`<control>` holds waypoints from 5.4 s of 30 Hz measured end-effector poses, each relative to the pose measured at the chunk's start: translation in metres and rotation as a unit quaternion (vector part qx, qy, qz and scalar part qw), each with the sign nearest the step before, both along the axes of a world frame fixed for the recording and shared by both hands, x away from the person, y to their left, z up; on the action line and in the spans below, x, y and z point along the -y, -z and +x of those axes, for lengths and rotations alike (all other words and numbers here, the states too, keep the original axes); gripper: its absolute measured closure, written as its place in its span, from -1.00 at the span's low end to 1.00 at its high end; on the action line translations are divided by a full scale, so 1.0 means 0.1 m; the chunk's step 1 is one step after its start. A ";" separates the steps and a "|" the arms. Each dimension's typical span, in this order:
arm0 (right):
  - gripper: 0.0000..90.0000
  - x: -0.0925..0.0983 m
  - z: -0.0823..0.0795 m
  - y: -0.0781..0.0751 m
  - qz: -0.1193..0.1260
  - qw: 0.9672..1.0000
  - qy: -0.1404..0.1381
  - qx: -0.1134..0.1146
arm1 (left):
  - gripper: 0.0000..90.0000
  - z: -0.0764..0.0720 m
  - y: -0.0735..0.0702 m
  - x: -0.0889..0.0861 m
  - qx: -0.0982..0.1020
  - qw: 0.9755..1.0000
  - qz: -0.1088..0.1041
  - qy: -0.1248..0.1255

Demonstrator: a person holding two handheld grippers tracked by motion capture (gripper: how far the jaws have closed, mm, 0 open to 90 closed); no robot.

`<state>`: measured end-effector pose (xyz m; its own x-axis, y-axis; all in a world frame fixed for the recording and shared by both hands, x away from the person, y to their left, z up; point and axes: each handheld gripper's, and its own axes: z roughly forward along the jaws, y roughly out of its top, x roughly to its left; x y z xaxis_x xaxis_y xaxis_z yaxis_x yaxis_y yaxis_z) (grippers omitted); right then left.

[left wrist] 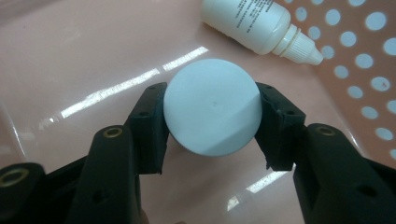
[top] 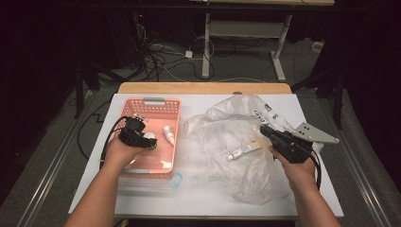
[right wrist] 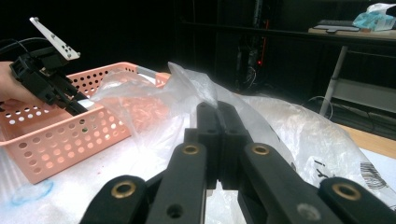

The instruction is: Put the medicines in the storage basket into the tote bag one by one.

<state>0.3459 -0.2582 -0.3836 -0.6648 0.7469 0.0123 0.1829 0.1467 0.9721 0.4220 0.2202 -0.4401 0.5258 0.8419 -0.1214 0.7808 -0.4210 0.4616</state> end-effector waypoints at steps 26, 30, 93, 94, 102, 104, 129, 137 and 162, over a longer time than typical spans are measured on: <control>1.00 0.00 -0.01 -0.02 0.001 1.000 0.000 0.006 | 0.09 -0.48 -0.34 0.00 0.126 0.987 -0.099 -0.002; 1.00 -0.01 -0.02 -0.02 0.000 1.000 -0.001 0.006 | 0.09 -0.57 -0.35 0.03 0.141 0.984 -0.111 0.000; 1.00 -0.07 -0.05 -0.02 -0.004 1.000 -0.010 0.007 | 0.09 -1.09 -0.40 0.77 0.211 0.954 -0.192 0.094; 1.00 -0.07 -0.04 -0.02 -0.004 1.000 -0.010 0.008 | 0.09 -1.09 -0.39 0.79 0.211 0.954 -0.191 0.096; 1.00 -0.07 -0.04 -0.02 -0.007 1.000 -0.012 0.008 | 0.09 -1.10 -0.38 0.96 0.207 0.953 -0.191 0.111; 1.00 -0.07 -0.04 -0.01 -0.007 1.000 -0.012 0.006 | 0.09 -1.10 -0.37 1.02 0.205 0.953 -0.189 0.117; 1.00 -0.04 -0.04 -0.03 0.005 1.000 -0.011 0.008 | 0.09 -0.69 -0.24 1.96 0.203 0.956 -0.160 0.140; 1.00 -0.03 -0.03 -0.04 0.011 1.000 -0.016 0.008 | 0.09 -0.51 -0.14 2.19 0.209 0.957 -0.142 0.141; 1.00 0.00 -0.01 -0.03 0.014 1.000 -0.012 0.005 | 0.08 -0.22 0.14 2.55 0.213 0.960 -0.136 0.120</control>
<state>0.3446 -0.2579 -0.3807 -0.6827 0.7302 0.0263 0.1690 0.1227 0.9780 0.3997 -0.0346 -0.4539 0.7516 0.6576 -0.0511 0.3924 -0.3835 0.8360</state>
